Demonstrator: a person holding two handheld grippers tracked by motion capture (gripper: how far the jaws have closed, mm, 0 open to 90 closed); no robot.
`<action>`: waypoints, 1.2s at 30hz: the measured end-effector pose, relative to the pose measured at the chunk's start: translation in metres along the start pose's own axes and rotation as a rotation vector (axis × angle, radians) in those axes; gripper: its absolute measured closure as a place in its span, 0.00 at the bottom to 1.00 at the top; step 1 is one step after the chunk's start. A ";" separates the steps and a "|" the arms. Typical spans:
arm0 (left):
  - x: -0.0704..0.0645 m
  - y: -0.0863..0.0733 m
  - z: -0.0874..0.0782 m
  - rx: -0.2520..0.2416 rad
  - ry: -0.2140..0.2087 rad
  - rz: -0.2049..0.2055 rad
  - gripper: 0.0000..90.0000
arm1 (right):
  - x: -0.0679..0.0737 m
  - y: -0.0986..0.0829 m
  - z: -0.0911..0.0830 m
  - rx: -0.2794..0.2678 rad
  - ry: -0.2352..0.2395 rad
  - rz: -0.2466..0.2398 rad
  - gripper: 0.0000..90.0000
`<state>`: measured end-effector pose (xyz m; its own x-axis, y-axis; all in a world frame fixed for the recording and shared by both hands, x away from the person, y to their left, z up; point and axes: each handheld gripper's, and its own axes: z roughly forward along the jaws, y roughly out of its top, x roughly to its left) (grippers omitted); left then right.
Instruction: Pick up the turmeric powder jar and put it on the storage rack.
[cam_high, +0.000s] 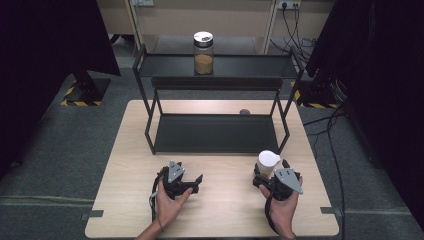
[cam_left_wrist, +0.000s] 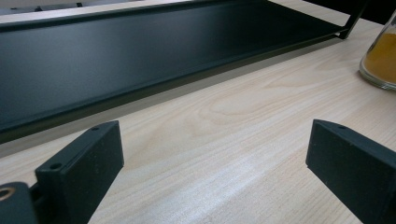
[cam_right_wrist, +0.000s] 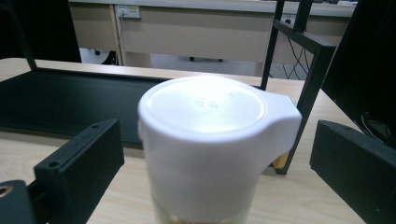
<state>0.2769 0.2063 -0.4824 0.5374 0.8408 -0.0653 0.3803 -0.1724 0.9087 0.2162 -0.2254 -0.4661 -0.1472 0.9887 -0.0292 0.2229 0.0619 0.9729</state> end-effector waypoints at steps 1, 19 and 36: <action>0.000 0.000 0.000 0.000 0.000 0.001 0.04 | 0.000 0.001 0.002 0.001 0.001 -0.002 0.04; 0.001 0.000 0.000 -0.002 -0.010 -0.003 0.03 | -0.003 -0.001 0.018 -0.001 0.020 0.026 0.22; 0.002 0.000 0.000 0.001 -0.015 -0.017 0.03 | 0.000 0.022 0.016 0.017 0.067 0.040 0.22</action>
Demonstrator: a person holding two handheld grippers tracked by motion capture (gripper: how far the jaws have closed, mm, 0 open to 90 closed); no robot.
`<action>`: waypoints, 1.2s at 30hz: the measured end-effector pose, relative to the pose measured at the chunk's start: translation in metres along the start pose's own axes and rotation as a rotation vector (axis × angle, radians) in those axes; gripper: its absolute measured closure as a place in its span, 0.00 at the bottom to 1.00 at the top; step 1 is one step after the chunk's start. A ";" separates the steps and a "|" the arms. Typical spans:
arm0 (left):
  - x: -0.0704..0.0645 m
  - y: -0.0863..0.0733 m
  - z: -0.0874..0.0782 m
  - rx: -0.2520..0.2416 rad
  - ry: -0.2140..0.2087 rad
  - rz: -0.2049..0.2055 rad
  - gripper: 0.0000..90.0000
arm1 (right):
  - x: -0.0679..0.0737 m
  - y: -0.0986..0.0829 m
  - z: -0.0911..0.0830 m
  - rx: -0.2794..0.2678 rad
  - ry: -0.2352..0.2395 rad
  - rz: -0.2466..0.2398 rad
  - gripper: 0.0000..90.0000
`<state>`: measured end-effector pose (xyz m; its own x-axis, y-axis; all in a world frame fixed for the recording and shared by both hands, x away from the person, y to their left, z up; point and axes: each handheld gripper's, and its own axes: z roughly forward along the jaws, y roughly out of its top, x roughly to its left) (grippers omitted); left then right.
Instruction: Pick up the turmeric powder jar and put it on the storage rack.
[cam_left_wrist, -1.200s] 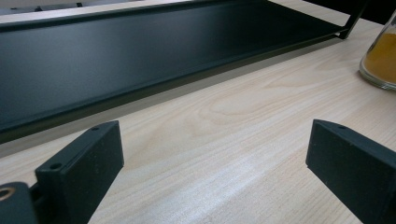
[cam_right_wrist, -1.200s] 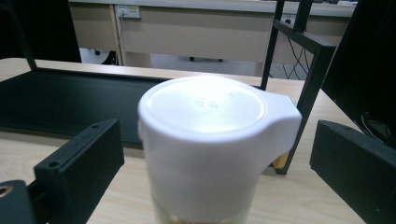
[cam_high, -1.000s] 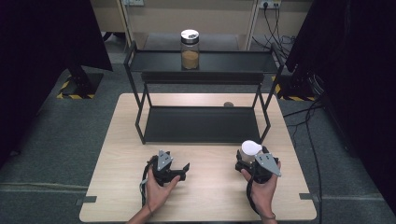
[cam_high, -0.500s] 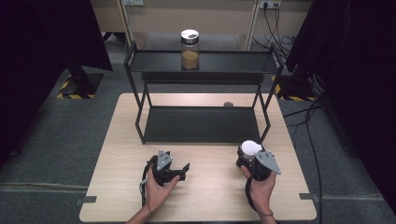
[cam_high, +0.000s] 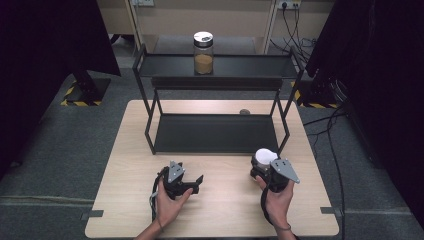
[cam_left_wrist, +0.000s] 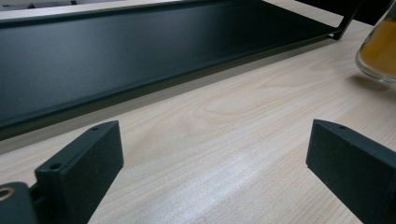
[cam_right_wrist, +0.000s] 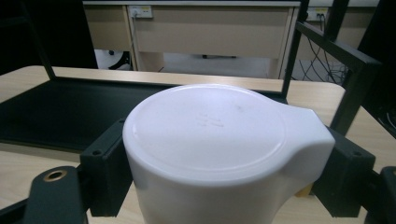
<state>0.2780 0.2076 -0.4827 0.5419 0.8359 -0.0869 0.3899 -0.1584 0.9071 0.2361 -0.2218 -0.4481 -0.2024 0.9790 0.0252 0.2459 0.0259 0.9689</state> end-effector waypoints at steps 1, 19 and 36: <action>0.000 0.000 0.000 0.000 0.001 -0.001 0.03 | 0.000 0.004 0.000 0.003 0.010 0.006 0.22; 0.004 -0.001 -0.001 0.000 -0.015 -0.031 0.03 | 0.017 0.062 0.015 0.001 0.104 -0.047 0.22; 0.007 -0.001 -0.001 -0.003 -0.028 -0.047 0.03 | 0.029 0.097 0.032 0.001 0.139 -0.065 0.22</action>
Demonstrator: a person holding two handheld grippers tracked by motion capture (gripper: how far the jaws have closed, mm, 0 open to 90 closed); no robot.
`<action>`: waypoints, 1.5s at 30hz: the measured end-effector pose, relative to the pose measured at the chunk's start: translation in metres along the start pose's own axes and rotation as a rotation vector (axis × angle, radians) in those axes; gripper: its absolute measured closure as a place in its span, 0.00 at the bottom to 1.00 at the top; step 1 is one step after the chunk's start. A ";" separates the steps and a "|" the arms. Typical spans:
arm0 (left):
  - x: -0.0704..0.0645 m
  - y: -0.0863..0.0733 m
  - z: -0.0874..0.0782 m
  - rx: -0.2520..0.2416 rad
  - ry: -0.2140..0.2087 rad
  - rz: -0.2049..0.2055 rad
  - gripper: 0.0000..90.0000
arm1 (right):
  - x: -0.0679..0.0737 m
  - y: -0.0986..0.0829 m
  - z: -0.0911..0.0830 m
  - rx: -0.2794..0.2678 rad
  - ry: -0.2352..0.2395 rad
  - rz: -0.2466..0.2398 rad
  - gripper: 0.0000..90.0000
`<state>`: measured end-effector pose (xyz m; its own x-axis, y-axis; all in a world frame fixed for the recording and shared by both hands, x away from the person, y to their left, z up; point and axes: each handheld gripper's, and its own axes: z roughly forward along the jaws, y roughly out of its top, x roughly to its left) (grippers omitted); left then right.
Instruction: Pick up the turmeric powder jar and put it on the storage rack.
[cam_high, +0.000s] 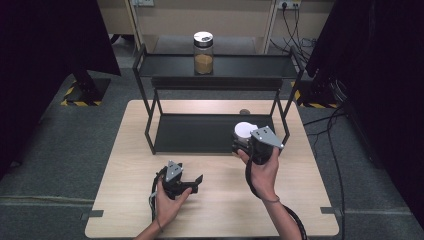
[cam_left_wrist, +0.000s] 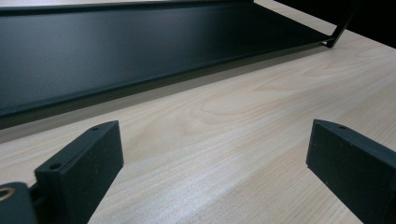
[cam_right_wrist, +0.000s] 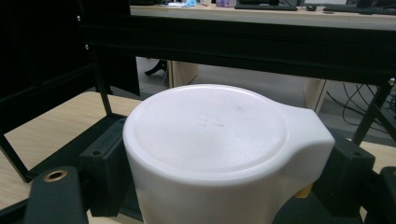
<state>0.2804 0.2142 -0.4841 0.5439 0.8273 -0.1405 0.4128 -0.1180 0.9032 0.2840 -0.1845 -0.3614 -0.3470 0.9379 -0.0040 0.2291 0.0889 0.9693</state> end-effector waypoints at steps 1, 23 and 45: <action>0.000 0.000 0.000 0.001 0.000 0.001 0.03 | 0.001 0.002 0.001 -0.001 0.001 -0.003 0.22; 0.001 0.003 0.002 0.017 -0.005 -0.017 0.03 | 0.008 0.049 0.015 -0.012 0.015 -0.012 0.22; 0.001 0.002 0.002 0.007 -0.006 -0.028 0.03 | 0.008 0.085 0.012 -0.025 0.022 -0.016 0.22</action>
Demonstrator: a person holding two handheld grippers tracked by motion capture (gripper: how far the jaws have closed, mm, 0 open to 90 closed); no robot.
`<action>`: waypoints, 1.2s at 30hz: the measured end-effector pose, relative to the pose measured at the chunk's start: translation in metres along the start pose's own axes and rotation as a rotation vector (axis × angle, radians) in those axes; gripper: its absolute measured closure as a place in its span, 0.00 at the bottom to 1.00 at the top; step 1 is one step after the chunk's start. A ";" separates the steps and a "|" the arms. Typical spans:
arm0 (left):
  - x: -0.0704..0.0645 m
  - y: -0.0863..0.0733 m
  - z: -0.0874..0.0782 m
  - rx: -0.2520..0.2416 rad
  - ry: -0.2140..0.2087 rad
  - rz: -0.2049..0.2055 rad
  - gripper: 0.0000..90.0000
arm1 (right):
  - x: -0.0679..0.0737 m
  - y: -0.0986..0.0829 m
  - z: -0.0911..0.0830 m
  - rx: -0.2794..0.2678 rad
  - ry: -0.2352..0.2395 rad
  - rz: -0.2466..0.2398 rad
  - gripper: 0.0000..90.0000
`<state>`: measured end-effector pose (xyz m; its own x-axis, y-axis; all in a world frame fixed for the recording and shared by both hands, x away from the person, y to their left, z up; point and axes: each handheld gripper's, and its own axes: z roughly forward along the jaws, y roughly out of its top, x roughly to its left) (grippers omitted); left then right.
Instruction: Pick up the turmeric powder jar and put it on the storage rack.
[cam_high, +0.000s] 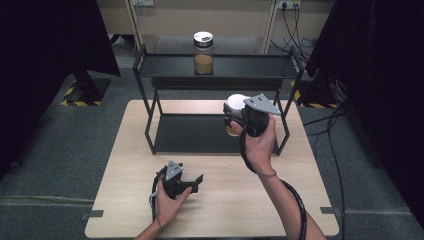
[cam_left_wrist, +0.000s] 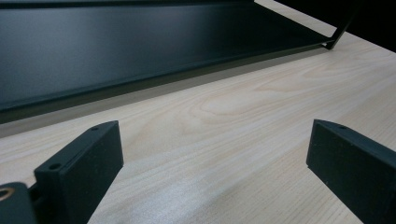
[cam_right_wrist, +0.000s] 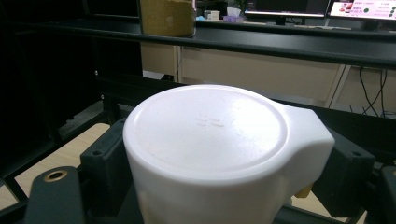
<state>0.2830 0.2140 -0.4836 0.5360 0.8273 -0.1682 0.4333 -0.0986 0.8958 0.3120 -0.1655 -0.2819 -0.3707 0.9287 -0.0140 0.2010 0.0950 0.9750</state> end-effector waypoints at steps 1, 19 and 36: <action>0.000 0.001 0.000 0.003 0.000 0.002 0.03 | 0.000 0.001 0.000 0.001 0.000 -0.002 0.22; -0.002 0.001 0.001 0.007 0.001 0.006 0.03 | -0.002 0.030 -0.004 -0.020 -0.004 -0.019 0.22; -0.002 0.002 0.001 0.012 0.002 0.019 0.03 | -0.006 0.056 0.001 -0.024 0.006 -0.001 0.22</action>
<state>0.2837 0.2119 -0.4819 0.5430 0.8262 -0.1505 0.4317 -0.1209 0.8939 0.3261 -0.1656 -0.2271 -0.3765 0.9263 -0.0135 0.1794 0.0872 0.9799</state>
